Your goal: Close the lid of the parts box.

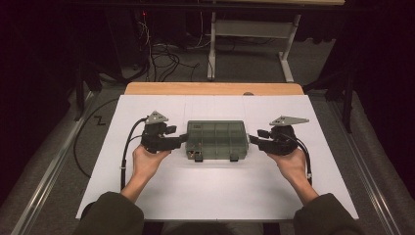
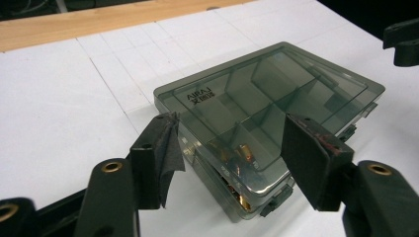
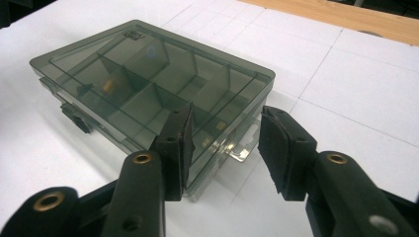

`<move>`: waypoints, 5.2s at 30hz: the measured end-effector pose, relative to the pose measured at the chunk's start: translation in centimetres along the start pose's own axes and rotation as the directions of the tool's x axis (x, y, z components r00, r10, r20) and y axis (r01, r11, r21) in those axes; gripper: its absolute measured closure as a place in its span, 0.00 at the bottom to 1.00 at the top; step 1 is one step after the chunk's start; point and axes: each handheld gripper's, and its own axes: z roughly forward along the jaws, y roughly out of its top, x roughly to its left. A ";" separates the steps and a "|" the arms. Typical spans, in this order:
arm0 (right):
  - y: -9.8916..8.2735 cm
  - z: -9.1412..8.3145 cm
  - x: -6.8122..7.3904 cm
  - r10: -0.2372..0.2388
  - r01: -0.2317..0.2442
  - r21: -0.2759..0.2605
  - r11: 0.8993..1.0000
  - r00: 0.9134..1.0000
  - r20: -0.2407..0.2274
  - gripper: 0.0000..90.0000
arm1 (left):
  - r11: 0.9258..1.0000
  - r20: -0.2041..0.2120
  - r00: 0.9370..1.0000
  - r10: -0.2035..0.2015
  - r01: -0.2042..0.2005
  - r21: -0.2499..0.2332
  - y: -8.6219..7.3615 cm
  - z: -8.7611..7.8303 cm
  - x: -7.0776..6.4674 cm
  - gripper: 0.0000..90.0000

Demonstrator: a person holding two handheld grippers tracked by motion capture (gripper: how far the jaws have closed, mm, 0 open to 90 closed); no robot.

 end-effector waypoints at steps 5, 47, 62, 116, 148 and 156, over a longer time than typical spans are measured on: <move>-0.5 -0.7 -0.1 -0.005 0.005 -0.024 1.000 1.000 0.011 0.60 | 1.000 -0.001 1.000 0.017 -0.017 -0.023 -0.1 -0.6 -0.1 0.43; -4.1 -4.6 1.3 -0.004 -0.001 -0.176 0.984 1.000 -0.030 0.48 | 0.990 0.040 0.998 0.038 -0.032 -0.138 -1.2 -5.0 0.4 0.41; -6.2 -5.4 1.6 -0.004 -0.004 -0.236 0.972 0.999 -0.033 0.43 | 0.985 0.058 0.997 0.047 -0.036 -0.166 -2.1 -6.0 0.6 0.40; -10.2 -5.0 0.2 0.001 -0.002 -0.275 0.961 1.000 -0.004 0.36 | 0.978 0.022 1.000 0.017 -0.012 -0.210 -3.7 -6.0 2.9 0.38; -10.7 -4.7 0.0 0.005 -0.013 -0.291 0.957 1.000 -0.028 0.32 | 0.981 0.042 0.999 -0.027 0.034 -0.192 -3.8 -6.0 3.2 0.36; -10.6 -4.8 -0.1 0.008 -0.020 -0.302 0.953 0.999 -0.041 0.31 | 0.979 0.047 0.999 -0.019 0.028 -0.203 -3.7 -6.1 3.1 0.36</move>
